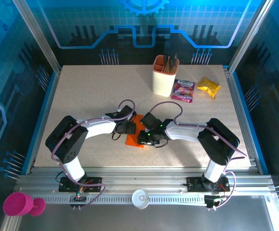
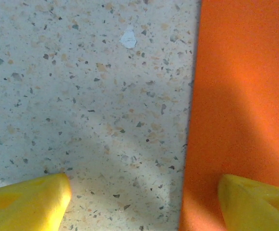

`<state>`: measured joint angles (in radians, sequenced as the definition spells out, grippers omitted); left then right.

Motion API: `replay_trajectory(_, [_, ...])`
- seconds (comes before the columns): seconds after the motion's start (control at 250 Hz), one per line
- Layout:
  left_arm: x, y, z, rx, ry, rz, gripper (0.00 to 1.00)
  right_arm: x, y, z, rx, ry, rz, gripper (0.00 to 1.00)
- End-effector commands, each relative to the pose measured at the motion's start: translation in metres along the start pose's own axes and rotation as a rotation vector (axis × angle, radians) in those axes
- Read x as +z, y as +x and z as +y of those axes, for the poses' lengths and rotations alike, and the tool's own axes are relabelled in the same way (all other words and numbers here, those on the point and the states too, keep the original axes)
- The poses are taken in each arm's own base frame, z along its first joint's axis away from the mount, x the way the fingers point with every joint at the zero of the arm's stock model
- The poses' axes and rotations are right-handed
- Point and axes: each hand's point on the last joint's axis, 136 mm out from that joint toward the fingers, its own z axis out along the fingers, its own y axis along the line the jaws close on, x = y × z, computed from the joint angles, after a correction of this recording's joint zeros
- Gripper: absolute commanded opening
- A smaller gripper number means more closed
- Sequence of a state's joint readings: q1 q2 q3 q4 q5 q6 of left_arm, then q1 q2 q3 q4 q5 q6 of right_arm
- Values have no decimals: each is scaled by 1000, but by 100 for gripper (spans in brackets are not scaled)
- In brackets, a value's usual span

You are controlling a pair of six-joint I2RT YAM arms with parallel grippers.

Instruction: Fold a paper plane with a square sheet of paper (pick it up from the middle)

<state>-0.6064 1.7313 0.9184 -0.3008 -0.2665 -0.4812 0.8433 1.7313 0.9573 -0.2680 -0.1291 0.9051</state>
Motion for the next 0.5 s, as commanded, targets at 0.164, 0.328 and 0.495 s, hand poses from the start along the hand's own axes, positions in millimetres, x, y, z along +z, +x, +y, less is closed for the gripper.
replay_trajectory(0.164, [17,38,1,-8,18,121,82,6,2,6,49,-70,32,33])
replay_trajectory(0.328, [17,39,2,-6,16,121,82,7,5,6,69,-77,53,33])
replay_trajectory(0.495, [18,39,2,-6,17,120,82,9,8,4,91,-78,69,32])
